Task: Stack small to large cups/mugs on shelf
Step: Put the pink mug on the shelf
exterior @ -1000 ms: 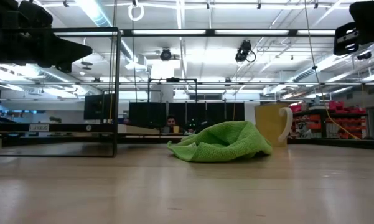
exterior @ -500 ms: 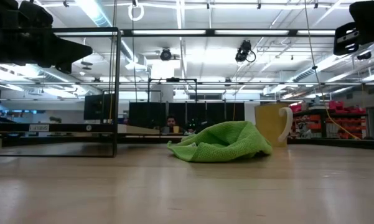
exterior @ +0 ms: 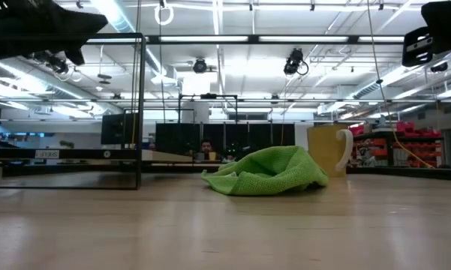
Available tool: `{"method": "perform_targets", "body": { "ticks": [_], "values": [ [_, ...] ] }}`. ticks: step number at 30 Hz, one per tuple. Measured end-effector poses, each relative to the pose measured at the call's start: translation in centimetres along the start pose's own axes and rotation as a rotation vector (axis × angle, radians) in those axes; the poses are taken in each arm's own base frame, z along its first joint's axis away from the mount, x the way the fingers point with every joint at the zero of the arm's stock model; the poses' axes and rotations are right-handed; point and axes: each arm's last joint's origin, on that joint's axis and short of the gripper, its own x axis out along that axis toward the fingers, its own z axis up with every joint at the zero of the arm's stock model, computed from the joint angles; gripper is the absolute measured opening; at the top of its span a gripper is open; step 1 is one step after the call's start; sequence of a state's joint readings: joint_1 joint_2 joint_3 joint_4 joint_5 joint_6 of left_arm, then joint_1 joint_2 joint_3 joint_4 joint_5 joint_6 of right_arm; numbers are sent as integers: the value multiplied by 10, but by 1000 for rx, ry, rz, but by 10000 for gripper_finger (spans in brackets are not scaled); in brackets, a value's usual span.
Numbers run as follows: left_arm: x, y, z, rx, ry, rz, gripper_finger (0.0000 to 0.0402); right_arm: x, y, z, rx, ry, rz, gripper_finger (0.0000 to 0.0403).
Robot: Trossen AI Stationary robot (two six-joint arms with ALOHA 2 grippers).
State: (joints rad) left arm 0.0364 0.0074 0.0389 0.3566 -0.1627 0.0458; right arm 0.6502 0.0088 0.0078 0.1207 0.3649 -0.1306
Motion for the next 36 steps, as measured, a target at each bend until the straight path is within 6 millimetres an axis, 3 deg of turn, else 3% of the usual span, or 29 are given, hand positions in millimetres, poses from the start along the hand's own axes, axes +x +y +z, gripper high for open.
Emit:
{"method": "perform_targets", "body": {
  "ticks": [8, 14, 20, 29, 36],
  "values": [
    [1, 2, 51, 33, -106, 10, 21, 0, 0, 0, 1, -1, 0, 13],
    [-4, 5, 89, 41, -23, 13, 29, 0, 0, 0, 1, -1, 0, 13],
    [2, 0, 123, 9, -25, -186, 34, 0, 0, 0, 1, -1, 0, 13],
    [43, -18, 141, -166, 212, -589, 34, 0, 0, 0, 30, -1, 0, 13],
    [73, -28, 152, -282, 477, -639, 30, 0, 0, 0, 78, 0, 0, 13]
  ]
}}
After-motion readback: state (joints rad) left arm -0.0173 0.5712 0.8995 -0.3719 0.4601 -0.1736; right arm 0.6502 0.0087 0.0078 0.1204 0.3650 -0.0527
